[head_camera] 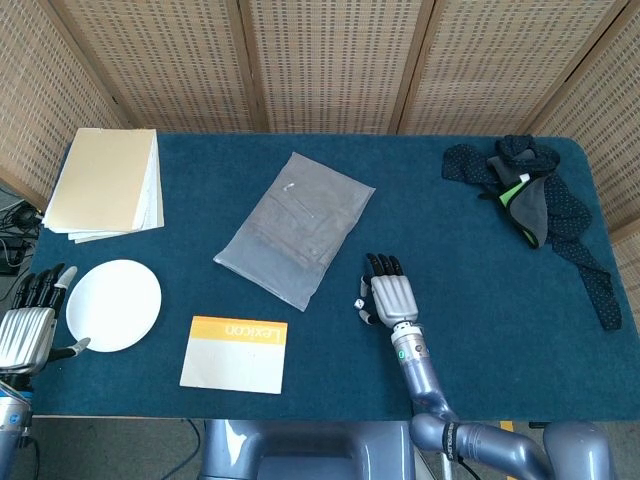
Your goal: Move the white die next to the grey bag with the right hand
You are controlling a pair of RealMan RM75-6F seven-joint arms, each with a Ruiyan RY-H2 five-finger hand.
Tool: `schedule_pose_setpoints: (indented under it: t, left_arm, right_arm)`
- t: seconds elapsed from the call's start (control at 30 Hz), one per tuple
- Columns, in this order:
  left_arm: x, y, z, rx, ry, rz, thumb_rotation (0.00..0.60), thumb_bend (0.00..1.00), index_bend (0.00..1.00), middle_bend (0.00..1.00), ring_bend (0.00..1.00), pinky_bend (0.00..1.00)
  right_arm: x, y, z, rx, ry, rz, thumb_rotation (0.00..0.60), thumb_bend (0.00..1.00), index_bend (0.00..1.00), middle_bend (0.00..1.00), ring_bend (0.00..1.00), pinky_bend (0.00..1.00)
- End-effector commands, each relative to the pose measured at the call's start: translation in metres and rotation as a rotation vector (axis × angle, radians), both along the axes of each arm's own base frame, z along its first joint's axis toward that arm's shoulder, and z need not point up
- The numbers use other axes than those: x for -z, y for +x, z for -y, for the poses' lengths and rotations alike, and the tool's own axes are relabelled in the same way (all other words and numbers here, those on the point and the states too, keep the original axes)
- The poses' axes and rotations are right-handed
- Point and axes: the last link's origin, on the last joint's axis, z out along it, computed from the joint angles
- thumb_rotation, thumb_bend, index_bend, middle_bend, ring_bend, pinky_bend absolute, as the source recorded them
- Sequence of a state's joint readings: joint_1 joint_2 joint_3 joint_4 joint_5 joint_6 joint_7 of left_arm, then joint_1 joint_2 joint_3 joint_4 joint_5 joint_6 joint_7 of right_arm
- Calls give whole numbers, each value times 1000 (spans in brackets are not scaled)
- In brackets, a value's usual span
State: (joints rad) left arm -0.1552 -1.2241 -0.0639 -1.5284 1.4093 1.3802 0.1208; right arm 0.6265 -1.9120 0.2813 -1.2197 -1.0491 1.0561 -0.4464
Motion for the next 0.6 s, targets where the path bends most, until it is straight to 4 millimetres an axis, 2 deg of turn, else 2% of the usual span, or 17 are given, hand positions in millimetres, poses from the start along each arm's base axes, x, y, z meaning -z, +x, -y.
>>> schedule_pose_setpoints:
  t: [0.03, 0.3, 0.47, 0.6]
  left_arm:
    - [0, 0, 0, 0, -1, 1, 600, 0, 0, 0, 0, 0]
    - [0, -1, 1, -2, -2, 2, 600, 0, 0, 0, 0, 0]
    - [1, 0, 1, 4, -6, 0, 600, 0, 0, 0, 0, 0]
    - [1, 0, 1, 3, -8, 0, 600, 0, 0, 0, 0, 0]
  right_arm:
    - [2, 2, -1, -7, 4, 1, 600, 401, 541, 145, 0, 0]
    - [5, 5, 1, -14, 4, -6, 600, 408, 577, 175, 0, 0]
    - [5, 4, 2, -11, 1, -10, 600, 474, 607, 203, 0, 0]
    - [4, 5, 1, -19, 3, -10, 600, 490, 621, 216, 0, 0]
